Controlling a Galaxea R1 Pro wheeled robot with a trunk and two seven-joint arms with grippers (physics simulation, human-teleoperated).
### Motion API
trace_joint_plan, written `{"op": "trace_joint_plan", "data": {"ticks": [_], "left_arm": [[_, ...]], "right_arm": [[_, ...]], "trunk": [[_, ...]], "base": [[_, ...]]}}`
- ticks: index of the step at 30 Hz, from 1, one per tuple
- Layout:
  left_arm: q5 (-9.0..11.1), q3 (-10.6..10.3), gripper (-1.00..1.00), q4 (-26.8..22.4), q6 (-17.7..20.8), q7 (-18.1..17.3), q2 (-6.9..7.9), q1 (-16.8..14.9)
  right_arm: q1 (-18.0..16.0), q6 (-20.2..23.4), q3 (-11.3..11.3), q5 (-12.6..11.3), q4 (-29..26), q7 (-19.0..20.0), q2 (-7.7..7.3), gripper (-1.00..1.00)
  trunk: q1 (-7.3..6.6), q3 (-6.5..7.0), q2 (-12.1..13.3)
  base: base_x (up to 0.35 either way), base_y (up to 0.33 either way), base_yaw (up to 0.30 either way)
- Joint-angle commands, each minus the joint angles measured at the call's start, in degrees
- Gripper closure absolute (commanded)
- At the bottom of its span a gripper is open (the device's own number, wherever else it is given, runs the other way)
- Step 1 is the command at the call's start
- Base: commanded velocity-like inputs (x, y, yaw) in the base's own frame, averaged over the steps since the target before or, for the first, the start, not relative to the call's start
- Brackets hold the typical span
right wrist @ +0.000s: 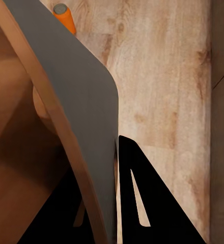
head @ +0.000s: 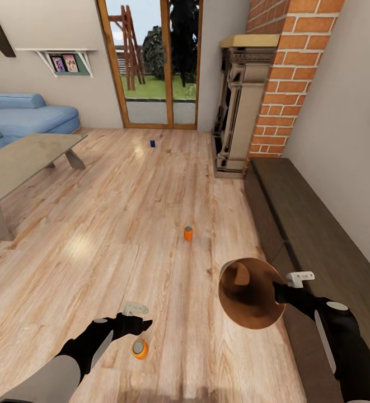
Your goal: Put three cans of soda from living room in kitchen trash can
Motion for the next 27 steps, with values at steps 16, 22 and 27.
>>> {"op": "trace_joint_plan", "data": {"ticks": [16, 22, 27], "left_arm": [[0.09, -2.9, -1.0, -0.25, 15.17, -4.42, 2.4, -0.4], [0.15, -2.93, -1.0, -0.21, 19.93, -4.31, 4.31, -0.52], [0.17, -2.79, -1.0, -0.27, 20.96, -4.31, 5.5, -0.59]], "right_arm": [[-0.02, 0.26, 0.12, -0.54, -0.01, 0.45, -0.02, 1.0], [-0.04, 0.27, 0.21, -0.49, -0.01, 0.47, -0.05, 1.0], [-0.04, 0.27, 0.3, -0.49, 0.04, 0.47, -0.06, 1.0]], "trunk": [[0.0, 0.01, 0.0], [0.0, 0.01, 0.0], [0.0, 0.01, 0.0]], "base": [[0.0, -0.002, 0.0], [0.0, 0.0, 0.0], [0.0, 0.0, 0.0]]}}
